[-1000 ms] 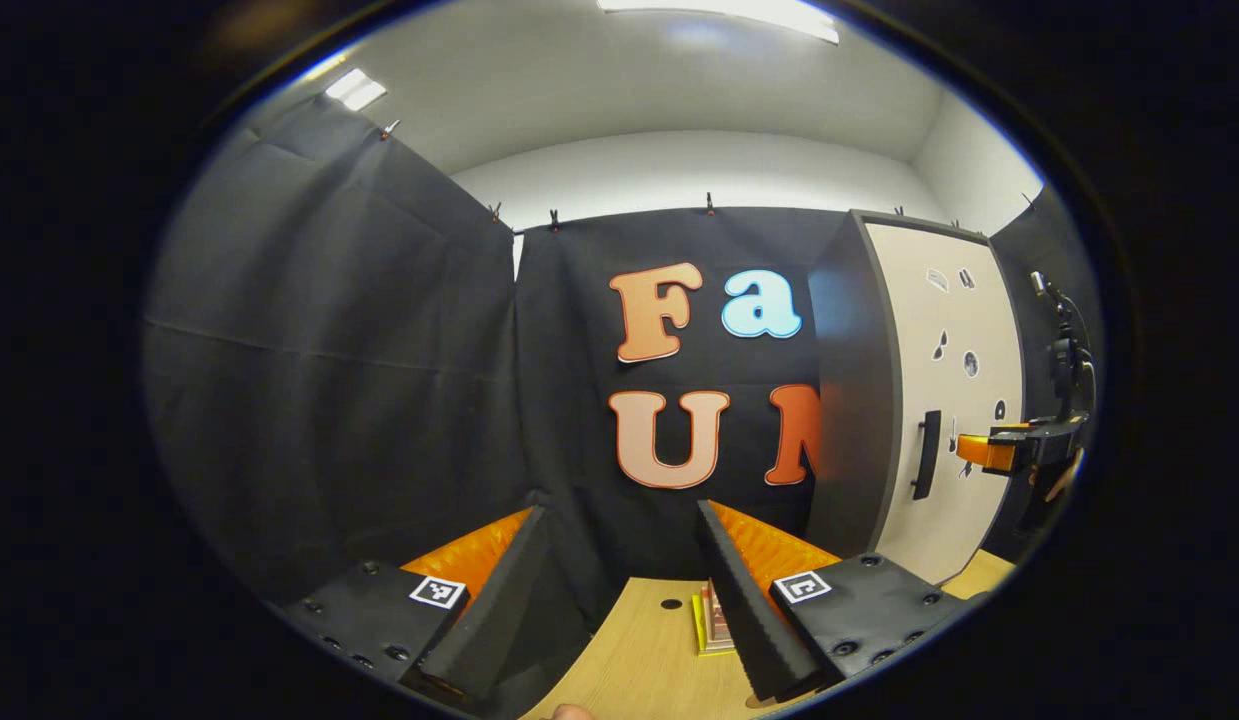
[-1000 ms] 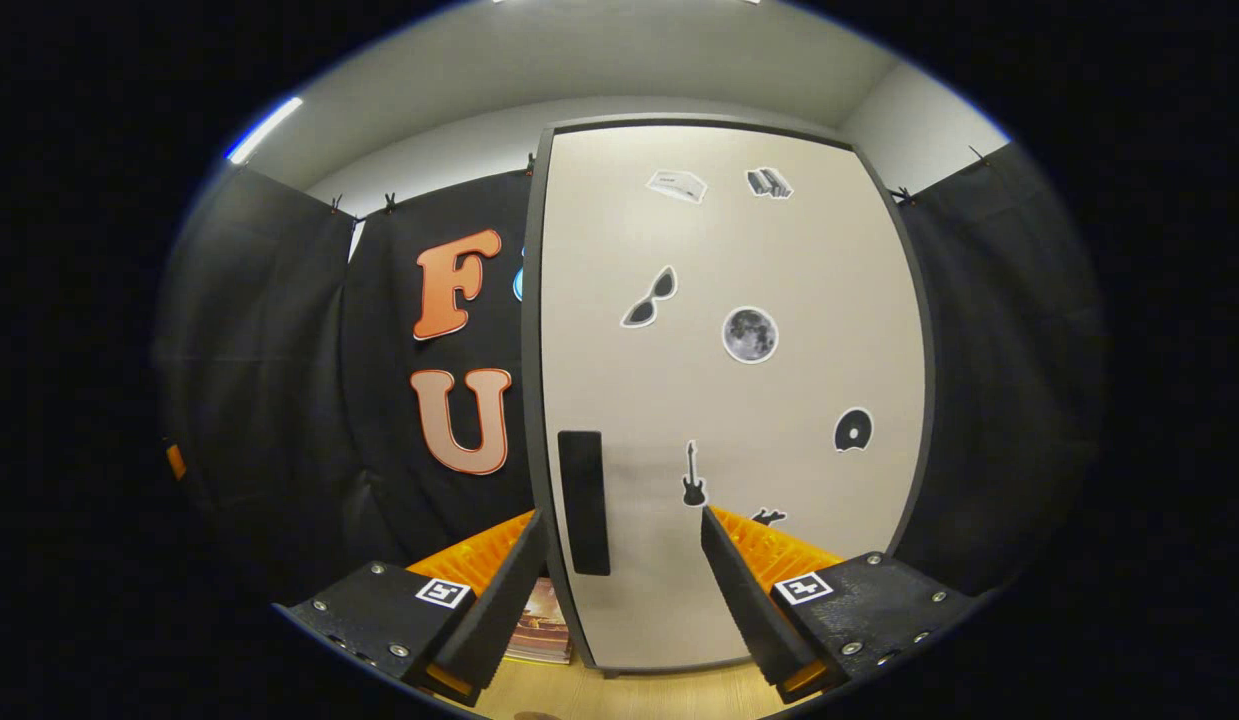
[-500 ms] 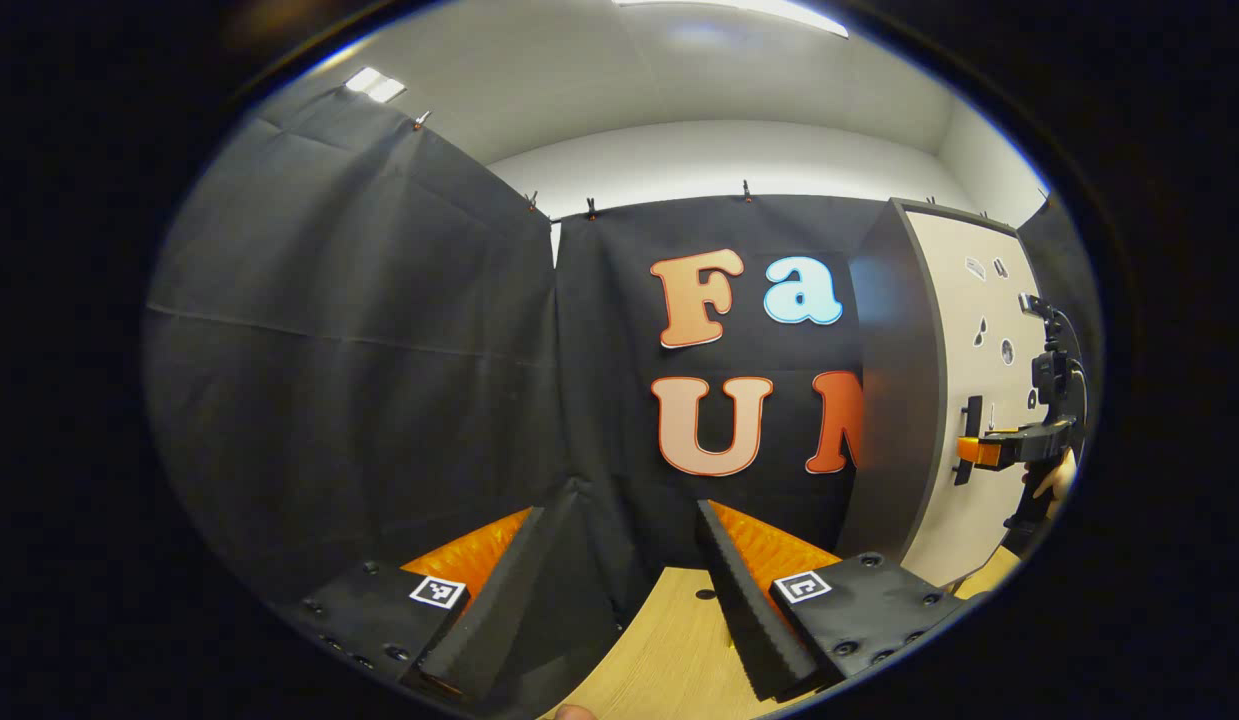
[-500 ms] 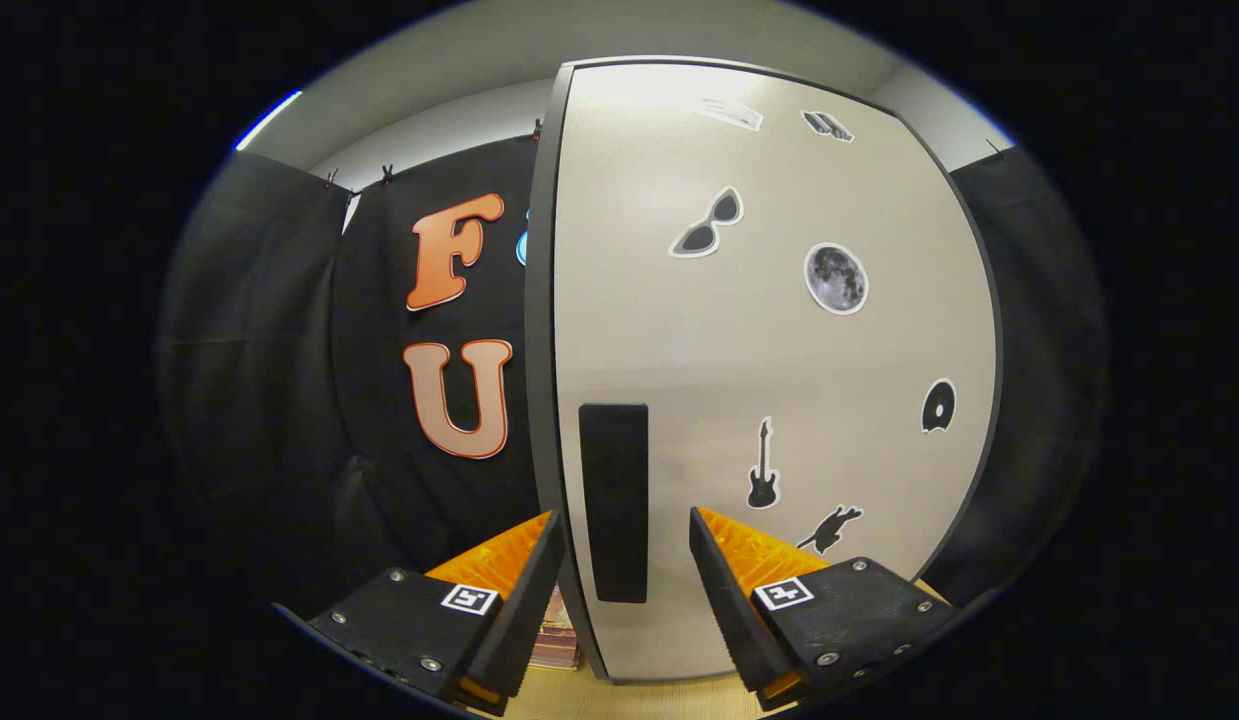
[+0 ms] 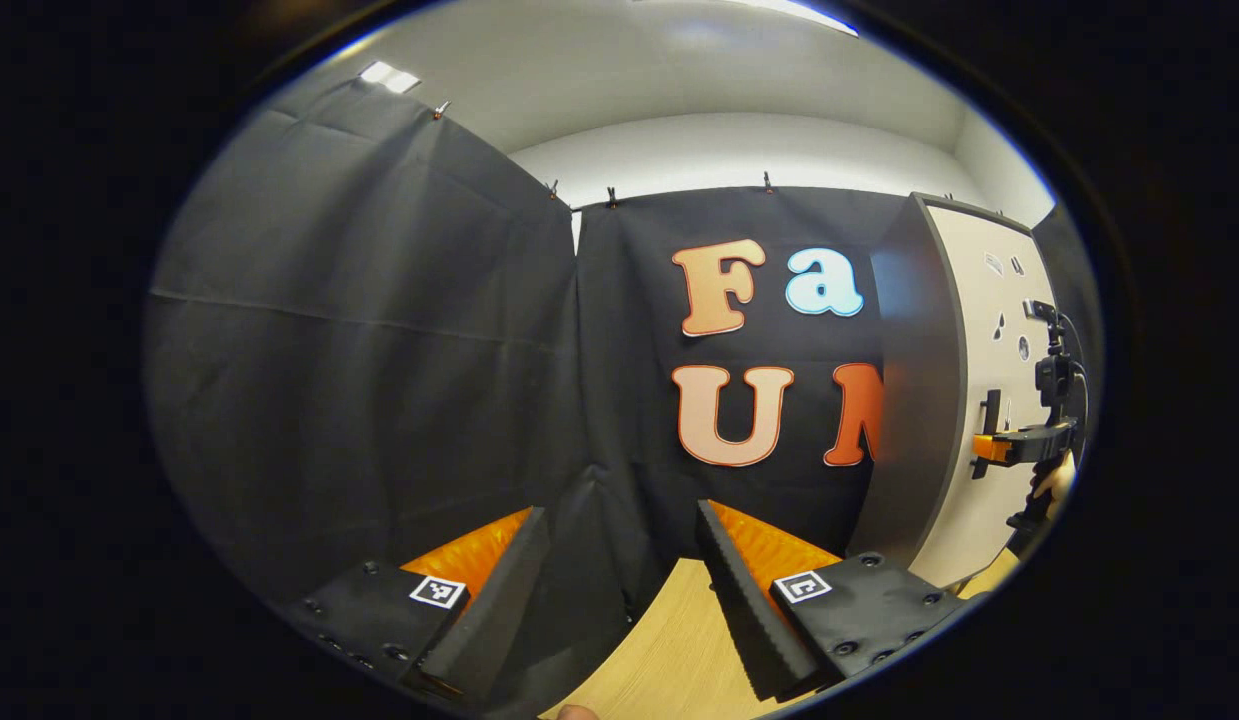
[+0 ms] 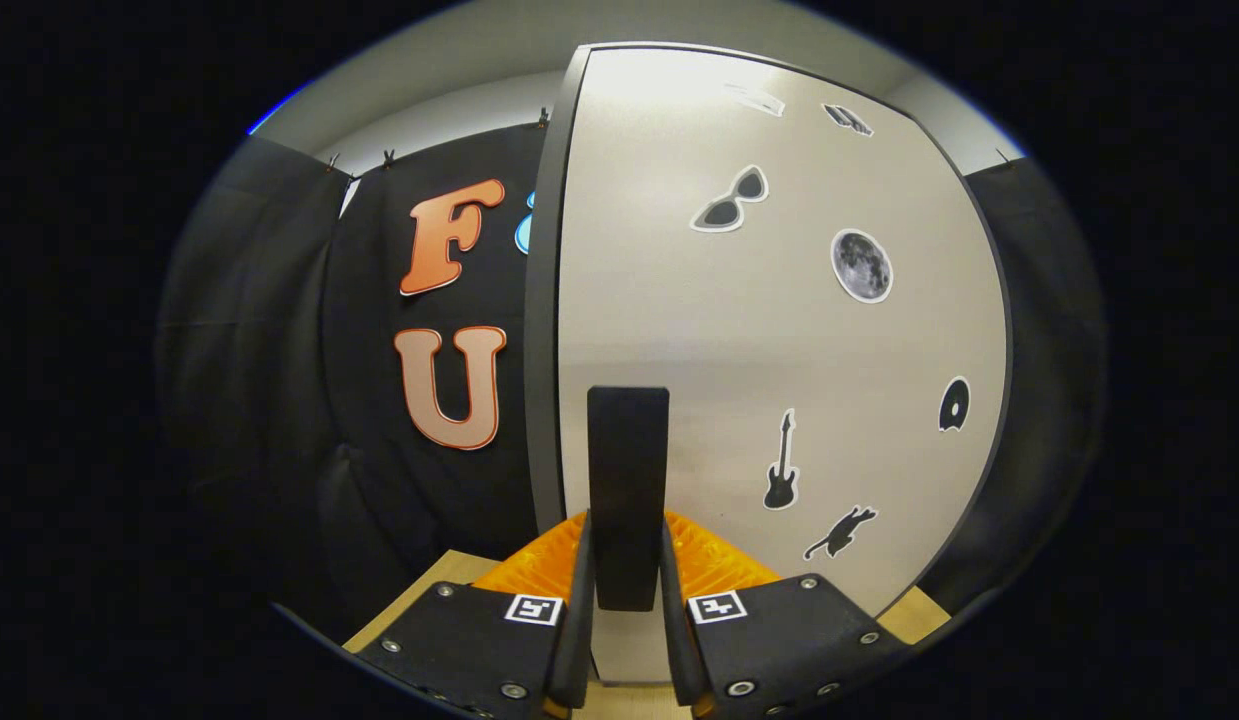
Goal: Open the cabinet door with the right hand, grasp the bottle in the cabinet with the left hand and place it on the coaster, then close the cabinet door with the right hand.
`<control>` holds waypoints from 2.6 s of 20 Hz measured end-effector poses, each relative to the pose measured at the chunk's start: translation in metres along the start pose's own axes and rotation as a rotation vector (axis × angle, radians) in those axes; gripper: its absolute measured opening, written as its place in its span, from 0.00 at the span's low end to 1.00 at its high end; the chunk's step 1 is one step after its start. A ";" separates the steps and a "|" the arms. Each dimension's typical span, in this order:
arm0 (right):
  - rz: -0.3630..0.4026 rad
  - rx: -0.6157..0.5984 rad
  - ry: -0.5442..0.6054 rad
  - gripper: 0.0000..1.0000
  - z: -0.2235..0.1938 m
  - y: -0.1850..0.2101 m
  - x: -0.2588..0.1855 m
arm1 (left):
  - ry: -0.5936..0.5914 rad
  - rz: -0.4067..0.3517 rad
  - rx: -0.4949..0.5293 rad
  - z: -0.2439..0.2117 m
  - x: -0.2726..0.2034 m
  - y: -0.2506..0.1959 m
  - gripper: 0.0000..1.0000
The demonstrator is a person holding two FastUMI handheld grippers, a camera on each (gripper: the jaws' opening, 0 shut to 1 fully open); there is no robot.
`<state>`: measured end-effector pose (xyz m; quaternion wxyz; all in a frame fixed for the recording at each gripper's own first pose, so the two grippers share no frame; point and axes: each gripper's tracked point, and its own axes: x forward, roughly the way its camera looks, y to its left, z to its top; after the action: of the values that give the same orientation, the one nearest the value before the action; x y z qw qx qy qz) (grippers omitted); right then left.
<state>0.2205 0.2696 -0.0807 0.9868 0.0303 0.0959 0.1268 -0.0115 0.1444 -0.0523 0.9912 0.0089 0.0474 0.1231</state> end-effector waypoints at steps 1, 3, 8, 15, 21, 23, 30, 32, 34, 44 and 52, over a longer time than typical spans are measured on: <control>0.004 -0.004 -0.003 0.29 0.000 0.000 -0.001 | 0.001 -0.001 -0.001 -0.001 0.002 -0.001 0.96; 0.012 -0.022 -0.007 0.28 0.000 0.001 -0.003 | 0.002 -0.003 -0.002 -0.002 0.005 -0.003 0.96; 0.047 -0.014 -0.012 0.25 0.000 0.001 -0.017 | -0.006 -0.010 -0.004 -0.001 0.007 -0.005 0.96; 0.052 -0.001 -0.029 0.23 0.007 -0.006 -0.055 | -0.012 -0.012 -0.012 -0.001 0.007 -0.004 0.96; 0.037 -0.010 -0.028 0.23 -0.006 -0.046 -0.135 | -0.013 -0.031 -0.019 -0.001 0.005 -0.004 0.96; 0.032 -0.012 -0.027 0.22 -0.004 -0.054 -0.142 | -0.018 -0.042 -0.011 0.000 0.006 -0.005 0.96; -0.006 -0.008 -0.026 0.22 -0.010 -0.102 -0.200 | -0.025 -0.112 -0.016 0.006 -0.001 -0.014 0.96; -0.020 -0.011 -0.028 0.18 -0.010 -0.114 -0.211 | -0.023 -0.136 -0.020 0.008 -0.003 -0.017 0.96; -0.034 -0.023 -0.035 0.15 -0.009 -0.128 -0.224 | -0.014 -0.166 -0.023 0.011 -0.006 -0.022 0.96; -0.188 -0.032 -0.036 0.01 -0.009 -0.230 -0.281 | -0.012 -0.311 -0.033 0.012 -0.011 -0.090 0.96; -0.214 -0.023 -0.034 0.00 -0.018 -0.305 -0.308 | 0.001 -0.376 -0.016 0.007 -0.022 -0.158 0.96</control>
<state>-0.0008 -0.1028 -0.0684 0.9965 0.0107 0.0801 0.0212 0.0061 -0.0144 -0.0477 0.9968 -0.0082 0.0475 -0.0639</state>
